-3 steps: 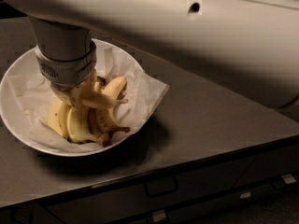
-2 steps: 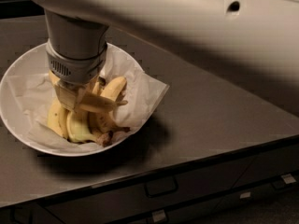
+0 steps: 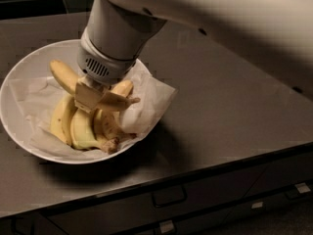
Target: Pick banana from white bowl
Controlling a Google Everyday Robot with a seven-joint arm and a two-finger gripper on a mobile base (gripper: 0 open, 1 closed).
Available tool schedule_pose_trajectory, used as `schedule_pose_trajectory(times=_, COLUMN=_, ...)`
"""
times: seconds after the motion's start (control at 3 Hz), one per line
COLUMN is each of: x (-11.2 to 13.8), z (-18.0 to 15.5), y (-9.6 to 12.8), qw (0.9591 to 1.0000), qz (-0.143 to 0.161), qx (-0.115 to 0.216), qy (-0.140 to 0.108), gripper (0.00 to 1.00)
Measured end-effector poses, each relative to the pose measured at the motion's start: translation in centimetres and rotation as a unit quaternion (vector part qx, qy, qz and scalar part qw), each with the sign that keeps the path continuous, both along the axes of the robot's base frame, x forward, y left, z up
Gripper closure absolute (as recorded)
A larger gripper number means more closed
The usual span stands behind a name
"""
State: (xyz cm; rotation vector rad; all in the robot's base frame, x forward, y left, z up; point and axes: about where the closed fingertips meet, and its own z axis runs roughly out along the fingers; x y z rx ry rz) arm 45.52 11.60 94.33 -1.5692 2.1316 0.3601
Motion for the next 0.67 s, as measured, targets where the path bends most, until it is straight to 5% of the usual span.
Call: schedule_pose_trajectory(times=0.67, x=-0.4, z=0.9, y=-1.1, qw=0.9999, qz=-0.01, qx=-0.01, qy=-0.002, gripper=1.0)
